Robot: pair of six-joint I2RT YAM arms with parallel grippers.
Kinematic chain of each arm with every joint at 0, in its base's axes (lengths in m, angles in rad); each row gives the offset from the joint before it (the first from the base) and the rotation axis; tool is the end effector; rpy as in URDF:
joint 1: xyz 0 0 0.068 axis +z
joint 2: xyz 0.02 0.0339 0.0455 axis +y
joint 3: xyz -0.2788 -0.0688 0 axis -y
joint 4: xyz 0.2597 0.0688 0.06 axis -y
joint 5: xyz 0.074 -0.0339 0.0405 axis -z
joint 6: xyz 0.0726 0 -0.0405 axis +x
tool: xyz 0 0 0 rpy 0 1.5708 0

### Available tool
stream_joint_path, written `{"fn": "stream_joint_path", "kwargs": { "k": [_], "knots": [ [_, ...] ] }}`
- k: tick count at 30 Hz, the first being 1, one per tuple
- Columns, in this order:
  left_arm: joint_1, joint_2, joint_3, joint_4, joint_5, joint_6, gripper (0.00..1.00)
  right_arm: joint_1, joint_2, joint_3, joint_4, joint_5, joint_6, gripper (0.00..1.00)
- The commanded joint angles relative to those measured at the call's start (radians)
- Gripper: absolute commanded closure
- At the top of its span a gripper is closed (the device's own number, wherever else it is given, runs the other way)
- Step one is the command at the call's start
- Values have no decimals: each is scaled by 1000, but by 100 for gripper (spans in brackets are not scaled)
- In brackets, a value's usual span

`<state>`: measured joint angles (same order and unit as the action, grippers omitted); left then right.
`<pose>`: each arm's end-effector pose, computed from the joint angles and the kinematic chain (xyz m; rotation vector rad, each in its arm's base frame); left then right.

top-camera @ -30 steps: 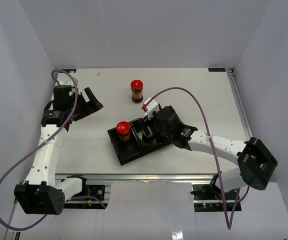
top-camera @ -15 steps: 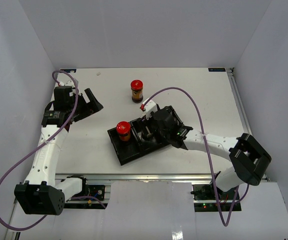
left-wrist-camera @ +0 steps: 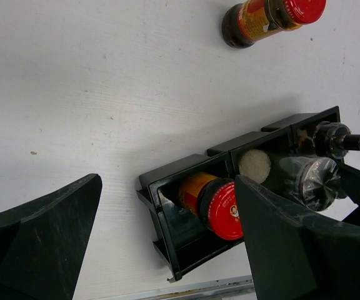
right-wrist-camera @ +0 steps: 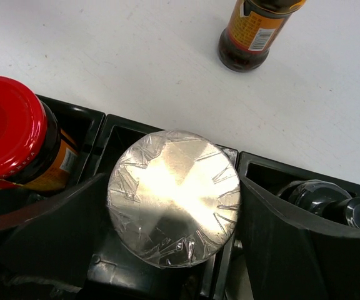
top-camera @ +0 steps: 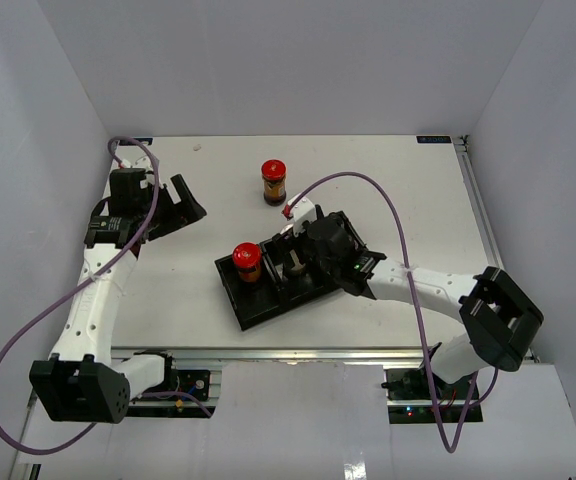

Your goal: Organize the condiment bottles

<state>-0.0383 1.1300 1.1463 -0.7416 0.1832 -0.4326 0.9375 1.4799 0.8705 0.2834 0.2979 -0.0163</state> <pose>0.2678 -0.0235 0.3334 -0.3606 2.2952 -0.4510 0.2408 0.2920 0.2458 -0.6853 1.7687 0.3480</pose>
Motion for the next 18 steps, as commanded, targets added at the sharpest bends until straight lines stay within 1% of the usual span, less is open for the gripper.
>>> {"fn": "stream_joint_path", "kwargs": {
  "k": [1,4,7,9,11,14,18],
  "knots": [
    [3,73,103,3,-2,54,2,4,-60,53,32,40,5,11],
    [3,136,175,23,31,83,2,4,-95,69,-20,60,5,9],
    [-12,223,232,61,93,118,2,4,-143,93,-66,68,7,8],
    [-35,308,312,65,105,126,2,4,-191,111,-108,64,8,7],
    [-64,381,421,61,104,128,2,4,-223,145,-187,55,6,6],
    [-128,494,538,61,80,146,2,3,-275,196,-259,49,1,5],
    [-200,677,735,30,65,184,2,1,-362,206,-335,55,9,4]
  ]
}}
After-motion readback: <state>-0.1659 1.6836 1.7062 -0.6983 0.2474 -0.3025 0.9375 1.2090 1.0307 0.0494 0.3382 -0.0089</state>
